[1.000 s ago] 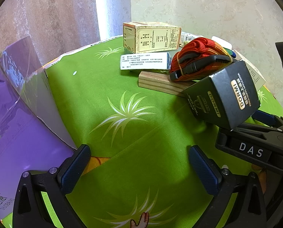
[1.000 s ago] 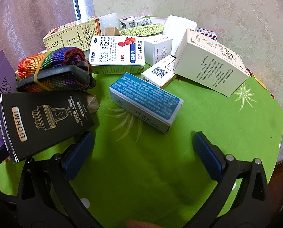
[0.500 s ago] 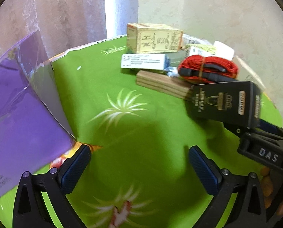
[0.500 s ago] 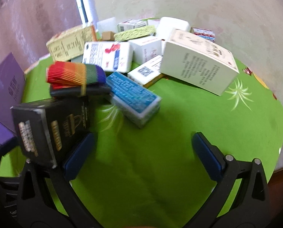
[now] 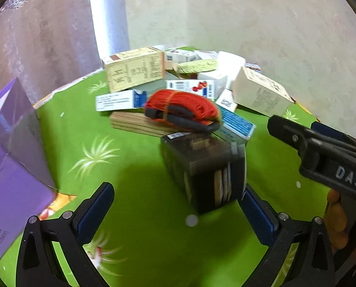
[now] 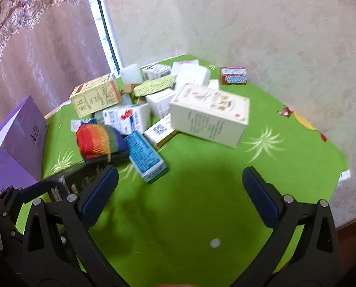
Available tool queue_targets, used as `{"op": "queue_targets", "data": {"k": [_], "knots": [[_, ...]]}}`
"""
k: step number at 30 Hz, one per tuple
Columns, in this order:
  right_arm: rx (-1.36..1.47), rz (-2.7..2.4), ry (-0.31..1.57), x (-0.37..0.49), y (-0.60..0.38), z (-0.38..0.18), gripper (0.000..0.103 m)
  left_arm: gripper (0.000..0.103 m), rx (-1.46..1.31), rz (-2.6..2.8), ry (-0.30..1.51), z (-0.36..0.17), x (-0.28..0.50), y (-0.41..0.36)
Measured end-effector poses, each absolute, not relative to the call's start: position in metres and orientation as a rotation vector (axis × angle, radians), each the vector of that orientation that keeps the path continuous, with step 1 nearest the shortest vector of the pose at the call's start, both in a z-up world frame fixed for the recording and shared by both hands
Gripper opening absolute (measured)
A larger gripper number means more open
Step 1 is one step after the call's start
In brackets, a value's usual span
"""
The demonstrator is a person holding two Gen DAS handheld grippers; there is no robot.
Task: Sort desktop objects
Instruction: 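Grasp the black DORMI box with the left gripper while the right gripper approaches the cream box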
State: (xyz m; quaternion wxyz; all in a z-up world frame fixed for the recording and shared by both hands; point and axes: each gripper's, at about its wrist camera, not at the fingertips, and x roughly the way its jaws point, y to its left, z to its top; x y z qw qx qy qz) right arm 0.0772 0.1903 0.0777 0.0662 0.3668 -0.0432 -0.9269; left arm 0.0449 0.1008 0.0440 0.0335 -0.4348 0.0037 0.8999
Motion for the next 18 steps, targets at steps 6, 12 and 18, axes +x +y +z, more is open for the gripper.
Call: {"op": "queue_targets", "data": {"k": [6,12,18], "knots": [[1.175,-2.786,-0.193,0.044,0.211,0.063,0.103,0.103,-1.4,2.756,-0.137,0.036,0.039,0.095],[1.188,-2.838,-0.237,0.025,0.222,0.062,0.103,0.089,-1.455,2.746,-0.221,0.025,0.035,0.095],[1.168,-2.86,-0.277,0.007,0.21,0.067,0.103,0.072,-1.477,2.76,-0.153,0.019,0.035,0.102]]}}
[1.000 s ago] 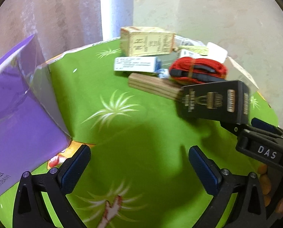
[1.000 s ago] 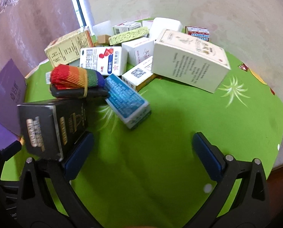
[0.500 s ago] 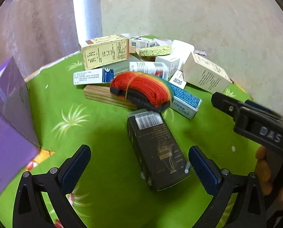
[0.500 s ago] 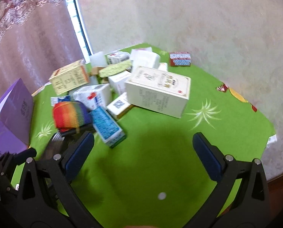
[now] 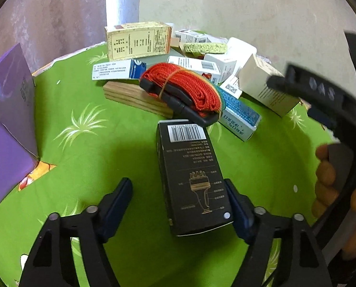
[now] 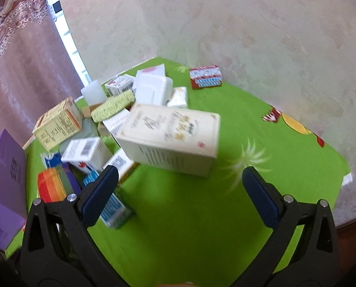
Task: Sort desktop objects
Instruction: 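Grasp the black DORMI box with the left gripper while the right gripper approaches the cream box, then grasp the cream rectangular box with the right gripper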
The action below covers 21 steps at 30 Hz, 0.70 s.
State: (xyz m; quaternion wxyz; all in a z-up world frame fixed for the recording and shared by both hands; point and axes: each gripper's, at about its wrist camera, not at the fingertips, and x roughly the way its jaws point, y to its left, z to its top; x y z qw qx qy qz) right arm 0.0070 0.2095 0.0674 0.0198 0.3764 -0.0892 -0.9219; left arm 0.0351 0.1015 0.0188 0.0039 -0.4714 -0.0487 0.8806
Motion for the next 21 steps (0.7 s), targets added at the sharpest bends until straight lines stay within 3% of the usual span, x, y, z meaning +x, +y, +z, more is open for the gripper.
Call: {"op": "queue_targets", "data": {"k": [4,7,21], "knots": [[1.16,-2.871,-0.259,-0.003,0.199,0.067,0.103,0.053,-1.475,2.787,-0.118,0.021,0.037,0.1],[1.163,-2.887,-0.251,-0.008,0.195,0.064,0.103,0.046,-1.469,2.807,-0.083,0.02,0.037,0.1],[1.117,-2.925,-0.235,-0.015,0.187,0.068,0.103,0.041,-1.44,2.829,-0.017,0.018,0.037,0.099]]}}
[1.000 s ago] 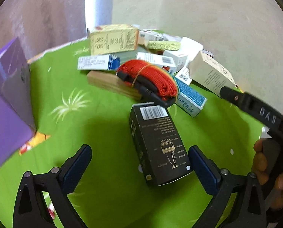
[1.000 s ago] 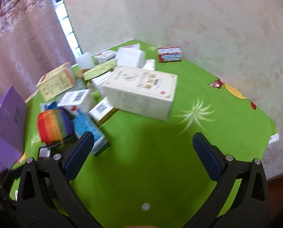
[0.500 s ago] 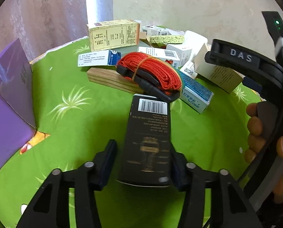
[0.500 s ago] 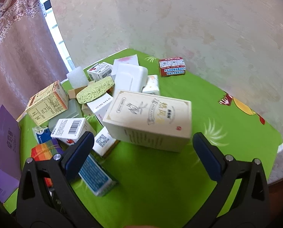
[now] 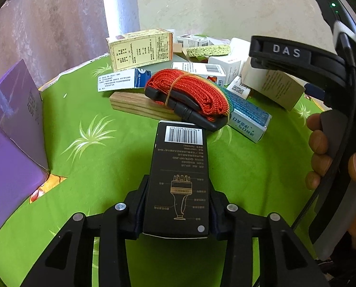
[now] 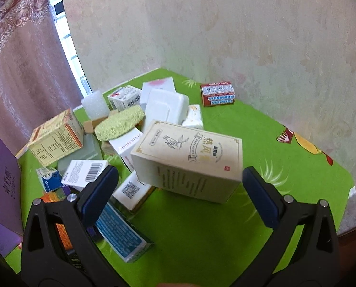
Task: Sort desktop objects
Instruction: 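Grasp the cream rectangular box with the right gripper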
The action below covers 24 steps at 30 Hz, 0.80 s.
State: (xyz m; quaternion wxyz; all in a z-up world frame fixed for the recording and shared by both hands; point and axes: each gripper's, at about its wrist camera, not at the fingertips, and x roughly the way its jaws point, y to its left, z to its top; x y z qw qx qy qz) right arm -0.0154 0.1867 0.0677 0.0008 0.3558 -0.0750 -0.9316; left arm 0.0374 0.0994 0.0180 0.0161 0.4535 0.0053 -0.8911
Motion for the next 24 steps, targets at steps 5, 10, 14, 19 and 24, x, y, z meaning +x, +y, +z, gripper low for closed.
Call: {"op": "queue_targets", "data": {"k": [5,10,14,19,24], "knots": [[1.183,-2.915,-0.281,-0.026,0.188,0.06,0.103,0.041,1.41,-2.772,0.016,0.018,0.036,0.099],[1.26,-2.899,-0.307,-0.031,0.192,0.051,0.103,0.04,1.408,-2.77,0.011,0.019,0.037,0.101],[1.288,-2.901,-0.31,-0.035,0.195,0.047,0.103,0.04,1.408,-2.771,0.006,0.019,0.037,0.101],[1.313,-2.907,-0.279,-0.041,0.197,0.044,0.097,0.039,1.396,-2.78,-0.01,0.023,0.038,0.105],[1.345,-2.875,-0.255,-0.044,0.199,0.041,0.074,0.039,1.382,-2.786,-0.015,0.028,0.038,0.107]]}}
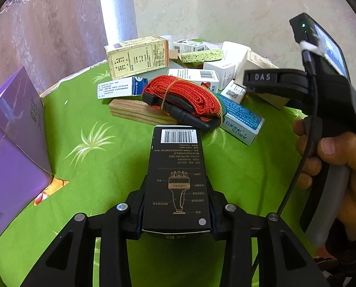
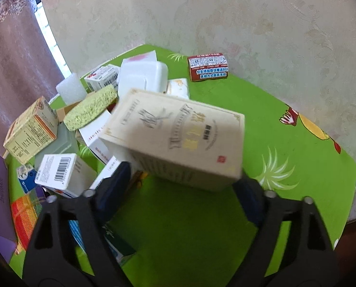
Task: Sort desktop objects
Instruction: 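Grasp the cream rectangular box with the right gripper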
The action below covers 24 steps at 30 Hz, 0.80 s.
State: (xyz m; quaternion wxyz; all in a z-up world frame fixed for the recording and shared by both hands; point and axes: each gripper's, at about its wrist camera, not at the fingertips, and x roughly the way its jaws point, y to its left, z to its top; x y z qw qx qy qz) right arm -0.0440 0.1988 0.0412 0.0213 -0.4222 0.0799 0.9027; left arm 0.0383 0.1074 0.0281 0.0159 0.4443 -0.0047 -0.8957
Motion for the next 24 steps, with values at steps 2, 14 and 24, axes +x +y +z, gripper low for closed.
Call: {"op": "queue_targets", "data": {"k": [2,14,24], "knots": [[-1.319,2.803,0.236,-0.045,0.199,0.041,0.066,0.039,1.375,-2.789,-0.016,0.03,0.039,0.107],[-1.251,2.991,0.344,-0.031,0.22,0.058,0.1,0.039,1.367,-2.792,-0.008,0.029,0.042,0.104],[-1.243,3.324,-0.421,-0.055,0.205,0.069,0.101,0.039,1.371,-2.792,0.006,0.029,0.041,0.101]]}}
